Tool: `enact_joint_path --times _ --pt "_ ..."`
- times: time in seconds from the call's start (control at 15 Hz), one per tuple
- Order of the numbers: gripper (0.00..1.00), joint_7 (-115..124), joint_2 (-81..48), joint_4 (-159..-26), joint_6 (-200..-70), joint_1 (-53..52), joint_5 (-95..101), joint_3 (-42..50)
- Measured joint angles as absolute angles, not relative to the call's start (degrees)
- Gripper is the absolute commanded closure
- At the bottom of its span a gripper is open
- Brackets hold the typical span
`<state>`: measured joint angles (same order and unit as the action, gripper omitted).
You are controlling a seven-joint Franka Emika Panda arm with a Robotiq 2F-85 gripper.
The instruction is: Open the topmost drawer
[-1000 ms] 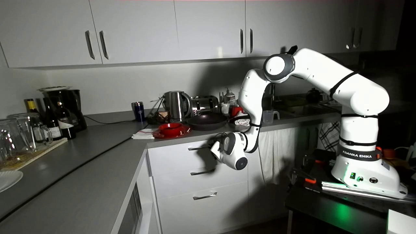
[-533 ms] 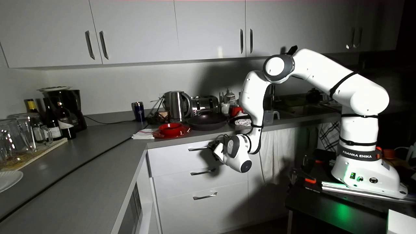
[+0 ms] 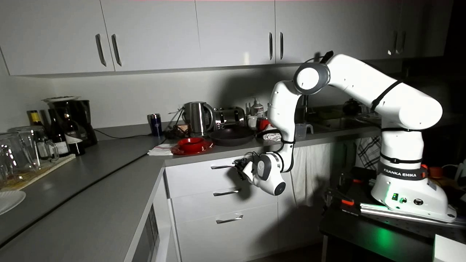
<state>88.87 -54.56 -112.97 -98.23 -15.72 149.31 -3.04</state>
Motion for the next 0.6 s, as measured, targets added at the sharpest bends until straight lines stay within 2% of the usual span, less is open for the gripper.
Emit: enact_joint_path --times 0.6 --pt "0.91 97.15 -55.35 -117.19 -94.15 -26.58 148.90 5.14"
